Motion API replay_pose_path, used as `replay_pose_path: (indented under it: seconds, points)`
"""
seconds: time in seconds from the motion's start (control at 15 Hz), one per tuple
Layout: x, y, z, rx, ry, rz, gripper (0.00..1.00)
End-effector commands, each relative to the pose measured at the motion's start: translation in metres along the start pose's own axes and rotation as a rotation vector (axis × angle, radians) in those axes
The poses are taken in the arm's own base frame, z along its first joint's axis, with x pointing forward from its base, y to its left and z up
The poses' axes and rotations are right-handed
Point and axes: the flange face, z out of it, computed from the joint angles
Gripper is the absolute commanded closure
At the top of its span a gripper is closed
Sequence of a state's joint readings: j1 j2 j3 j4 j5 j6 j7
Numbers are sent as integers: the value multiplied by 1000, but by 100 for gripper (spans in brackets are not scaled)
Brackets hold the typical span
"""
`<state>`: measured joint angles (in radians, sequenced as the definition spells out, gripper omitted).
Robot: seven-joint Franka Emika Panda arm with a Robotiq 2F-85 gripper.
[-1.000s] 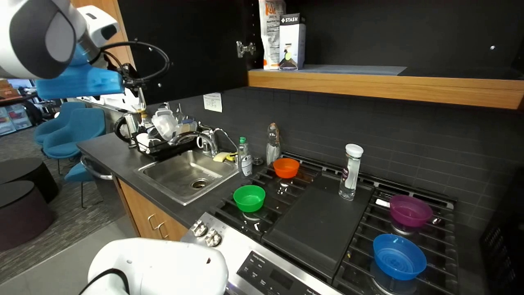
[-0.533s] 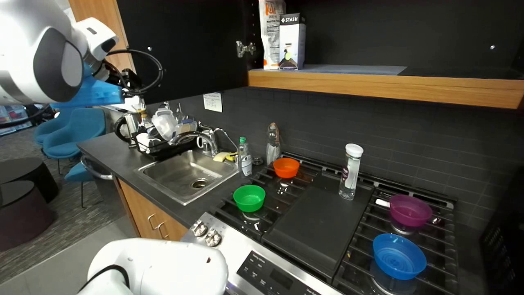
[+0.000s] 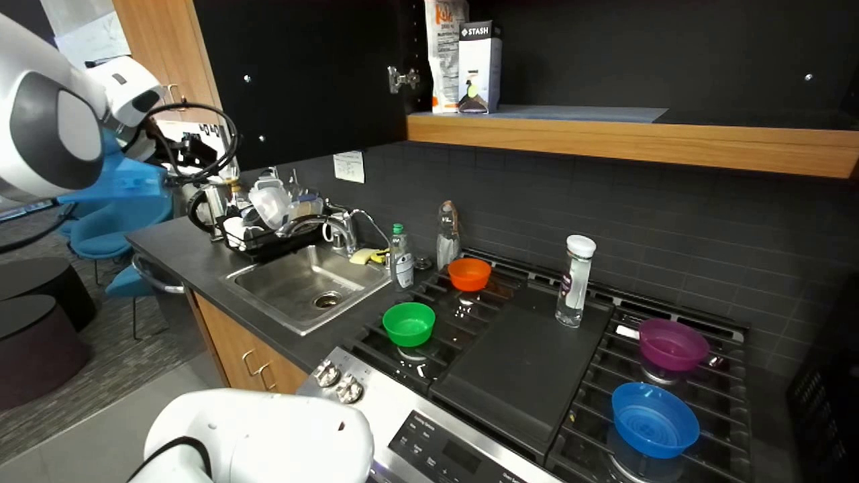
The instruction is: Close the cupboard's left door completely
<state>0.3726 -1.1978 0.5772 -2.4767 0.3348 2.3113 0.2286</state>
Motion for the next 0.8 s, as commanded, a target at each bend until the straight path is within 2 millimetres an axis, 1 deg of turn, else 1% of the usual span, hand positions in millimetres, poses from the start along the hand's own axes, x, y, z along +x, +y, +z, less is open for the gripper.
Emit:
replay_pose_path:
  seconds: [0.0, 0.13, 0.4, 0.73]
  points:
    - [-20, -19, -8, -77, -108, -61, 0]
    - [-28, -24, -17, -113, -91, -70, 0]
    - [-32, -32, -32, -162, 9, -17, 0]
    - [-35, -39, -39, -232, 86, 13, 0]
